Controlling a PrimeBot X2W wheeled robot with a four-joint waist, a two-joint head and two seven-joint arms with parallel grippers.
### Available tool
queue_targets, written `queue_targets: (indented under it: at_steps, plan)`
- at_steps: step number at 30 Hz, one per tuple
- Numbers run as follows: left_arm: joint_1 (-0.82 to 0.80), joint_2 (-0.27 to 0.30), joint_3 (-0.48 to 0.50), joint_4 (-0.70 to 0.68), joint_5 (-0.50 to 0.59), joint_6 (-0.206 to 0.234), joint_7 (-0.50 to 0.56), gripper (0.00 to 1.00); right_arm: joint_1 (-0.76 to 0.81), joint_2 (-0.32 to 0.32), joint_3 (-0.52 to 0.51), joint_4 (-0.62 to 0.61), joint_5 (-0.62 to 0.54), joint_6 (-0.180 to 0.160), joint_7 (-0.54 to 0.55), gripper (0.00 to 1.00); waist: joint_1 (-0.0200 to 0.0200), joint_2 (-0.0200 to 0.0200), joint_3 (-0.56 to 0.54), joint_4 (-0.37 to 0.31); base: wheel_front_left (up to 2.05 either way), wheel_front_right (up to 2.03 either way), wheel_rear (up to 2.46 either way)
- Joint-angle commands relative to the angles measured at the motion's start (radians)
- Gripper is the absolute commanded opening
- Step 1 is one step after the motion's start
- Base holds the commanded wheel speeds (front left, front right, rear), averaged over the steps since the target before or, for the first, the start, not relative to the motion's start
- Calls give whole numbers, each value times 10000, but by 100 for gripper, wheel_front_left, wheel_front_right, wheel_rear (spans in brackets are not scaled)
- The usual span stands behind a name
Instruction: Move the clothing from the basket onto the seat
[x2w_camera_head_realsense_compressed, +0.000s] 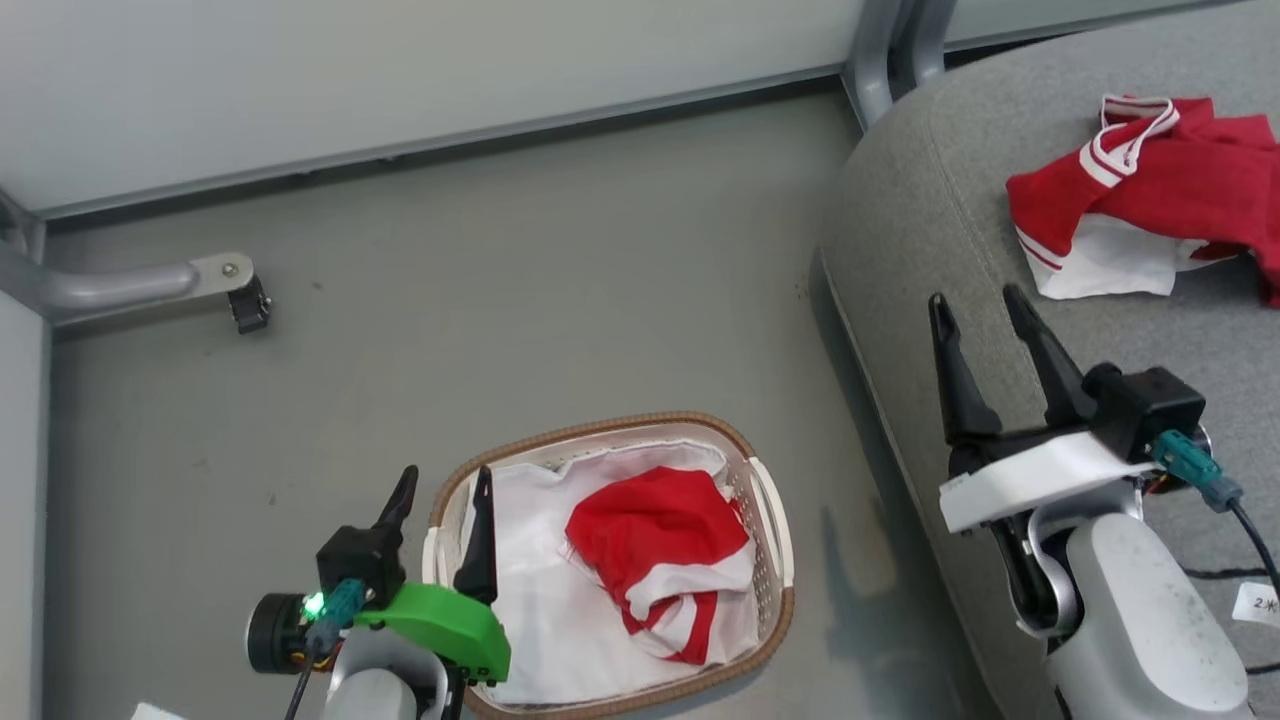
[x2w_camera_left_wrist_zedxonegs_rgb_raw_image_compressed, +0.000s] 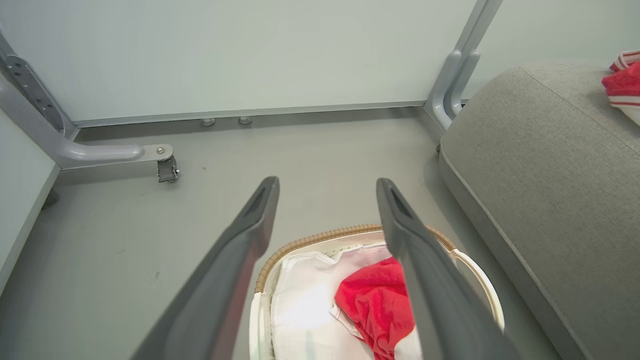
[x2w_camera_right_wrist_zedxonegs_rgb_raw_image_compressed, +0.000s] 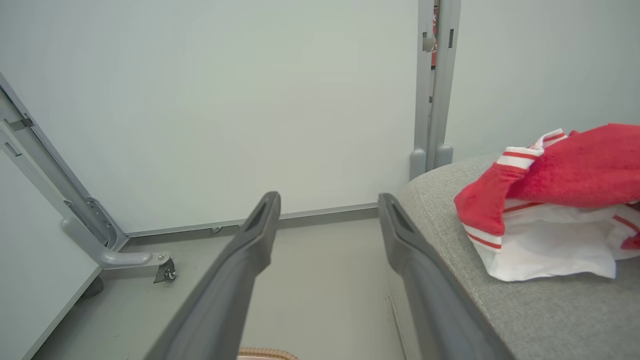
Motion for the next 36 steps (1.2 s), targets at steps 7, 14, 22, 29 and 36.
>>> queue_targets:
  at_steps: [7, 14, 22, 29, 36]
  plan:
    - [-1435, 45, -995, 1276, -288, -231, -1, 100, -899, -20, 184, -806, 211, -14, -45, 100, 0, 0, 2160, -1040, 0, 0, 0]
    - [-2600, 52, -1799, 2635, -488, -281, -1, 100, -1456, 74, 333, -1235, 405, -14, -45, 100, 0, 0, 3219, -1600, 0, 0, 0]
    - [-3789, 55, -2580, 4562, -548, -449, -1, 100, -1881, 216, 432, -1573, 566, -14, -45, 100, 0, 0, 4331, -2104, 0, 0, 0]
    - [-4343, 55, -3172, 5765, -727, -611, -1, 100, -2216, 318, 554, -1865, 646, -12, -45, 100, 0, 0, 5045, -2330, 0, 0, 0]
    - [-4835, 55, -3967, 6659, -967, -671, 28, 100, -2413, 376, 528, -1982, 645, -14, -45, 100, 0, 0, 5601, -2392, 0, 0, 0]
